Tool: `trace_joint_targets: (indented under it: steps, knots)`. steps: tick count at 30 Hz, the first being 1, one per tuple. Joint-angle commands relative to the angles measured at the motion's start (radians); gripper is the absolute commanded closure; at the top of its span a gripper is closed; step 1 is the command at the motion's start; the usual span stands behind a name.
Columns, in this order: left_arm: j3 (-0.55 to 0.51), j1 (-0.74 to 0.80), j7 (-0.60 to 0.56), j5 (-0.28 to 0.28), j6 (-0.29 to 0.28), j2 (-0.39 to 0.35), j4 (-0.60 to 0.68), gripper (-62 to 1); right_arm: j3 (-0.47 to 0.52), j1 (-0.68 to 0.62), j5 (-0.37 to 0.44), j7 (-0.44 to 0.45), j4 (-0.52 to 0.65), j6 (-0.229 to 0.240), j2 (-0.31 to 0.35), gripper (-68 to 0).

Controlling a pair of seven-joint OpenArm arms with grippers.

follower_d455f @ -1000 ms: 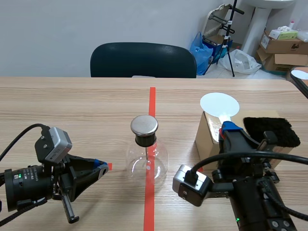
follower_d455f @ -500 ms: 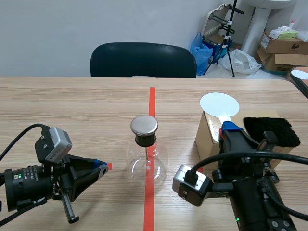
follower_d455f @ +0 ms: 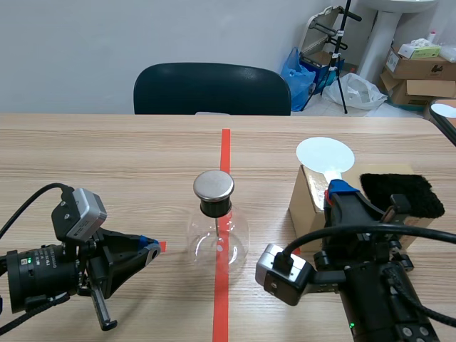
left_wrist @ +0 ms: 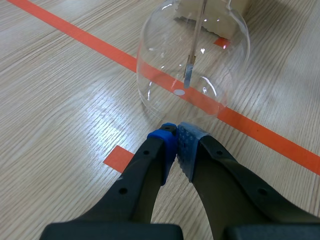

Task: Do the electroscope experiment

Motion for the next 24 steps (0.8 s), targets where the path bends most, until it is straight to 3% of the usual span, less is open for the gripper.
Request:
trace_joint_targets:
  steps: [1, 10, 14, 24]
  knots:
    - [-0.001, -0.008, -0.014, -0.011, -0.003, 0.005, 0.019, -3.2, 0.002, 0.012, -0.004, -0.007, 0.021, -0.016, 0.008, -0.9]
    - [-0.001, -0.008, -0.014, -0.011, -0.018, 0.005, 0.019, -3.2, 0.002, 0.012, -0.004, -0.011, 0.021, -0.017, 0.008, -0.9]
    - [-0.001, -0.008, -0.014, -0.011, -0.018, 0.005, 0.019, -3.2, 0.002, 0.012, -0.012, -0.014, 0.021, -0.072, 0.009, -1.0]
    - [-0.001, -0.008, -0.014, -0.011, -0.018, 0.005, 0.019, -3.2, 0.011, 0.011, -0.011, -0.033, 0.021, -0.08, 0.017, -1.1]
